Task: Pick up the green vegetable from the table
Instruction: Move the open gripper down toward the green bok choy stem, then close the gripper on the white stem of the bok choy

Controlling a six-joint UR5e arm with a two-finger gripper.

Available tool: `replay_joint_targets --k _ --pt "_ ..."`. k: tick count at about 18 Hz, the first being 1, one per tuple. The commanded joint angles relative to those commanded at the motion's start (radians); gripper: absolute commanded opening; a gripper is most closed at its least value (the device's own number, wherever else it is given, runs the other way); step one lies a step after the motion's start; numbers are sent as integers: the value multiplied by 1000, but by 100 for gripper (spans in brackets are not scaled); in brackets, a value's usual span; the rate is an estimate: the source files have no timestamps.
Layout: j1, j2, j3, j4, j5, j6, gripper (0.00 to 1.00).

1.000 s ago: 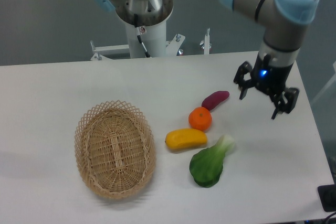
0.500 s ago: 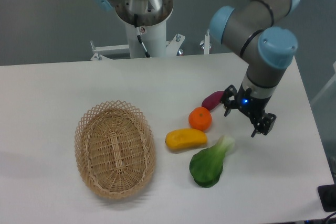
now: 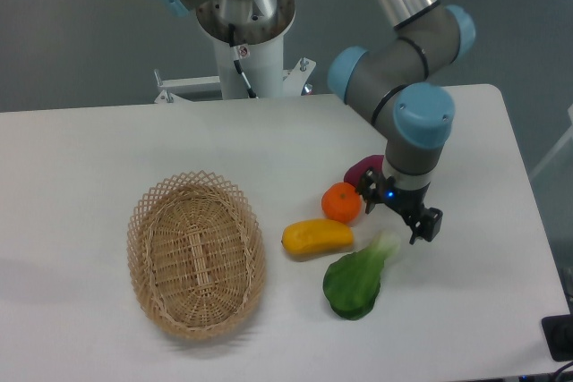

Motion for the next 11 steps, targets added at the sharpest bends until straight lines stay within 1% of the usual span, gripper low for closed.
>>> replay_joint_targets --k 2,3,5,6,8,11 --pt "-2 -14 -12 48 2 2 100" --pt "-2 -18 -15 61 3 3 100" --pt "-3 -26 -22 68 35 2 100" --pt "-5 -31 -23 81 58 2 100" --pt "-23 -41 -25 92 92 0 100" --pt "-26 -43 -31 95 97 -14 100"
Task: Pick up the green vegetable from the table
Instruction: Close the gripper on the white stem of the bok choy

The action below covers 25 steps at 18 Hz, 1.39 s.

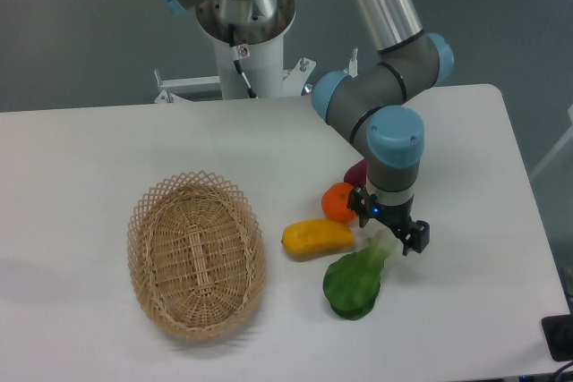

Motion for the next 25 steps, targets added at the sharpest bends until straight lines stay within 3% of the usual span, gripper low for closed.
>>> replay_joint_targets --k 4,10,14,25 --pt "-11 -12 -14 52 0 -23 100" --pt "-12 -14 -17 55 0 -26 99" --pt "-11 -12 -15 54 0 -26 68" --pt "-8 -8 -5 54 -2 -15 40"
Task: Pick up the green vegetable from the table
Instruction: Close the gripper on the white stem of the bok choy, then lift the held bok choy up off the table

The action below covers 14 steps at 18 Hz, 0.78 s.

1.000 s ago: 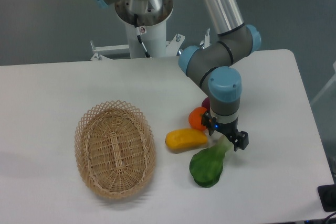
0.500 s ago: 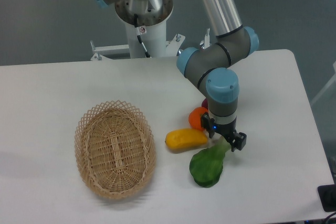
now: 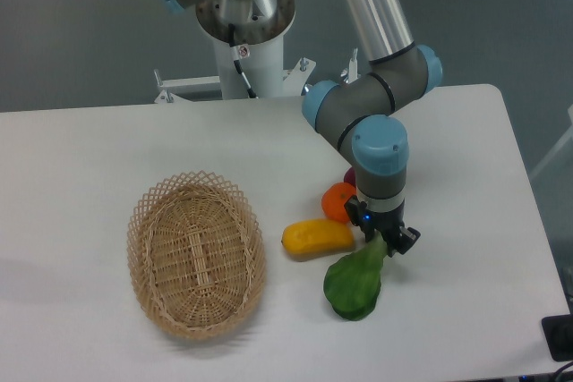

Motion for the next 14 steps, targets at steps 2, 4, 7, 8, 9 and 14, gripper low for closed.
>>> replay_joint_targets --k 2,4,7,8,9,14 --pt "0 2 0 0 0 0 37" --pt "2 3 3 0 -2 0 37" --pt "8 18 20 -2 -9 -9 37" --pt "9 29 38 -2 -15 -9 37" --pt "11 44 52 -9 -37 -9 37" --pt "58 146 61 -15 -306 -52 37"
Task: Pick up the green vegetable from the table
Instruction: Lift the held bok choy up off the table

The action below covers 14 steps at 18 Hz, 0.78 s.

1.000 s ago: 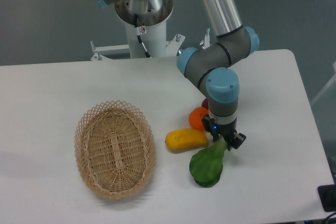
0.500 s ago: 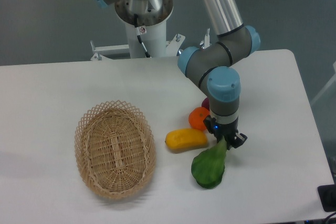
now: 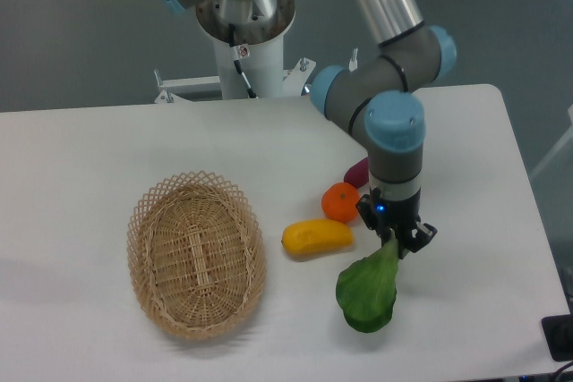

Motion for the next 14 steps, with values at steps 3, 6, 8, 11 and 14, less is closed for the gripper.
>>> replay_joint_targets --k 3,6,8,11,14 --pt "3 49 3 0 -63 -87 37" --pt "-11 92 -2 0 -71 -135 37" --pt "-20 135 6 -2 -124 -201 37" --pt "-21 144 6 0 -151 -253 37" --pt "-28 155 6 0 -154 -282 37"
